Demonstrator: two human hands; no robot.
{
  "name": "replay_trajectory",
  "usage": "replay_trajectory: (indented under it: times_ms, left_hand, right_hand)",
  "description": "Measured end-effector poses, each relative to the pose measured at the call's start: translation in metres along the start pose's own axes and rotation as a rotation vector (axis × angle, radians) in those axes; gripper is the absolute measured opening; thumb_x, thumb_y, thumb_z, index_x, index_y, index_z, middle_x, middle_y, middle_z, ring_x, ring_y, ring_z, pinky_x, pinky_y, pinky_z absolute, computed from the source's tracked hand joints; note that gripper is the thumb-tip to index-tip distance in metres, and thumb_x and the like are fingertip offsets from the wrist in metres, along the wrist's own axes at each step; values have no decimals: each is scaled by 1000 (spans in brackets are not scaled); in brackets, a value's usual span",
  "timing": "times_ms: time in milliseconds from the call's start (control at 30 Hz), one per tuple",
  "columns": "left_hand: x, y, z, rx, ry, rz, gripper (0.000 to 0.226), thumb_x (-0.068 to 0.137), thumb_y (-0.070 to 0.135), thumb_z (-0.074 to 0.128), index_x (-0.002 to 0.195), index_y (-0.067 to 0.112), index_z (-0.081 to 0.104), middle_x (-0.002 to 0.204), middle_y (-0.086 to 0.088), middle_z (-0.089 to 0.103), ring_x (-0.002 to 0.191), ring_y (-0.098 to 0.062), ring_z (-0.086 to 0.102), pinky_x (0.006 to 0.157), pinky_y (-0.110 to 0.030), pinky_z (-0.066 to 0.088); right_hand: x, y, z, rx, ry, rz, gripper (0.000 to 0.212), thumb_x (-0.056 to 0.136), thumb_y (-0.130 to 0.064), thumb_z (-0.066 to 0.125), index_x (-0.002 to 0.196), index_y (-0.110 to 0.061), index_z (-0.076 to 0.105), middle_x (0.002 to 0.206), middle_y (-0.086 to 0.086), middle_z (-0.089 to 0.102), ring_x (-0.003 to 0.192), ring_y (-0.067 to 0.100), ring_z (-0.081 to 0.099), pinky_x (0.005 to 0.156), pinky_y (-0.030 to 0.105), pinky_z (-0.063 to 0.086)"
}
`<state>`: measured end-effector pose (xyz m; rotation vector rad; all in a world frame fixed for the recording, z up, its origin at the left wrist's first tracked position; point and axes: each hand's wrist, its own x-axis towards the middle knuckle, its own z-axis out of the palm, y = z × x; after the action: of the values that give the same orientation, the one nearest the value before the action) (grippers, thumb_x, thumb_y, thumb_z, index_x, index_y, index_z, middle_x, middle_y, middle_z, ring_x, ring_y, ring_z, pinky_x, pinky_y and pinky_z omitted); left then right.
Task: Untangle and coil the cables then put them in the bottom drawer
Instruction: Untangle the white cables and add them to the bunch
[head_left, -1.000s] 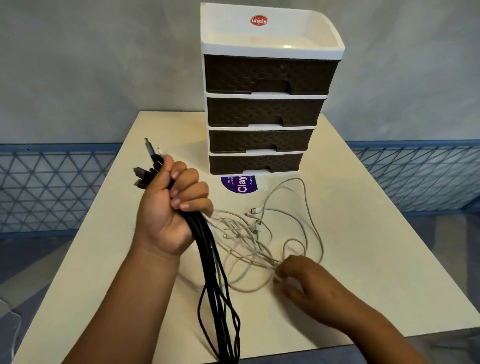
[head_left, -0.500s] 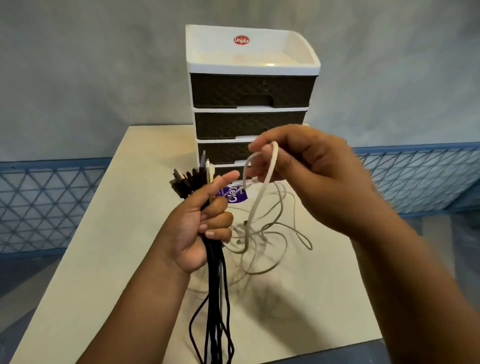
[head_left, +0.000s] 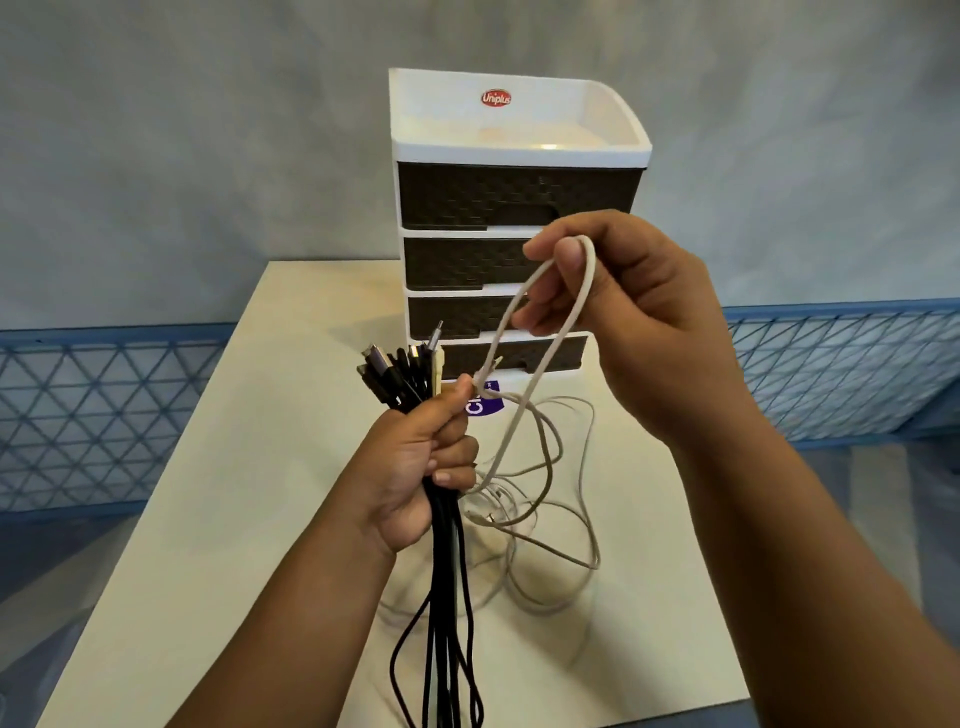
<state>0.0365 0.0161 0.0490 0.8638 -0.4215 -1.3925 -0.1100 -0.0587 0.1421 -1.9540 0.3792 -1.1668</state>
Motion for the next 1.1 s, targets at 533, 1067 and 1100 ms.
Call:
replay_trajectory:
  times_ms: [533,1067,1100]
  left_hand:
    - [17,2,-17,-237,227,62,17,94,35,59,85,22,56,46,9,25,34,-1,23,33,-13,22]
    - [-11,-9,17,105,-245,-71,26,86,38,65,71,16,68,45,8,15,36,-4,12,38,-15,12]
    - [-9,-9,15,85,-239,-66,28,86,38,64,69,16,64,43,9,17,35,-3,15,37,-14,14]
  right_hand:
    - [-6,17,-22,-280,-45,249,18,104,-27,41,101,-23,58,59,-18,50,53,4,44,55,24,36]
    - [16,1,24,276,-44,354,12,99,-1,48,110,2,51,96,16,72,77,29,71,73,36,59]
    - [15,6,22,332,-29,363,12,99,-2,49,111,1,51,98,16,72,80,28,70,75,37,59]
